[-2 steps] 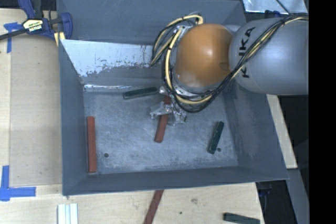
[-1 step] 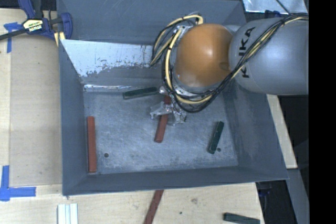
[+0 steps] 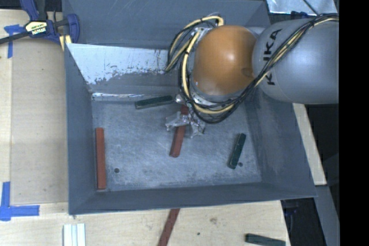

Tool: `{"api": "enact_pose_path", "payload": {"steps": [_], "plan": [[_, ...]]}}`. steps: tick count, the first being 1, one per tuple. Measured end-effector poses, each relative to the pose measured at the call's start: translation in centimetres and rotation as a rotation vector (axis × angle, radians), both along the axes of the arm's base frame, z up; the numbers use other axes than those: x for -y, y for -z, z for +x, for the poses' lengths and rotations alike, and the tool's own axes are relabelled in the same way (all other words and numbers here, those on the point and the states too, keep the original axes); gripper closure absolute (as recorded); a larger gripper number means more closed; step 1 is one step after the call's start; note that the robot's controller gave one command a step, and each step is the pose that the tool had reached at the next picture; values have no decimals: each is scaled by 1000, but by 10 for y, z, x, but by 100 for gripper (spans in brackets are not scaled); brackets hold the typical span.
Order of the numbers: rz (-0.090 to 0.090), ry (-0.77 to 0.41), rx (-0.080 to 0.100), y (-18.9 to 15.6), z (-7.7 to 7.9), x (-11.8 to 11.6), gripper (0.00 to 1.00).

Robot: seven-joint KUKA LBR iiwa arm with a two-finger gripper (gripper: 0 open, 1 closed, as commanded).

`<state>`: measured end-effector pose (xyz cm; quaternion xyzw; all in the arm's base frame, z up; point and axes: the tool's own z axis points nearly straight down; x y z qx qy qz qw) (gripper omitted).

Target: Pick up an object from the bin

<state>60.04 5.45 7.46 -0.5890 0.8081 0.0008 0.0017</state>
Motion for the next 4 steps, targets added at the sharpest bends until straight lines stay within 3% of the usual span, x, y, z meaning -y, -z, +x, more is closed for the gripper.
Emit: {"api": "enact_pose_path", "payload": {"steps": [4], "plan": [[-1, 3, -1, -37, 0, 0, 100]]}}
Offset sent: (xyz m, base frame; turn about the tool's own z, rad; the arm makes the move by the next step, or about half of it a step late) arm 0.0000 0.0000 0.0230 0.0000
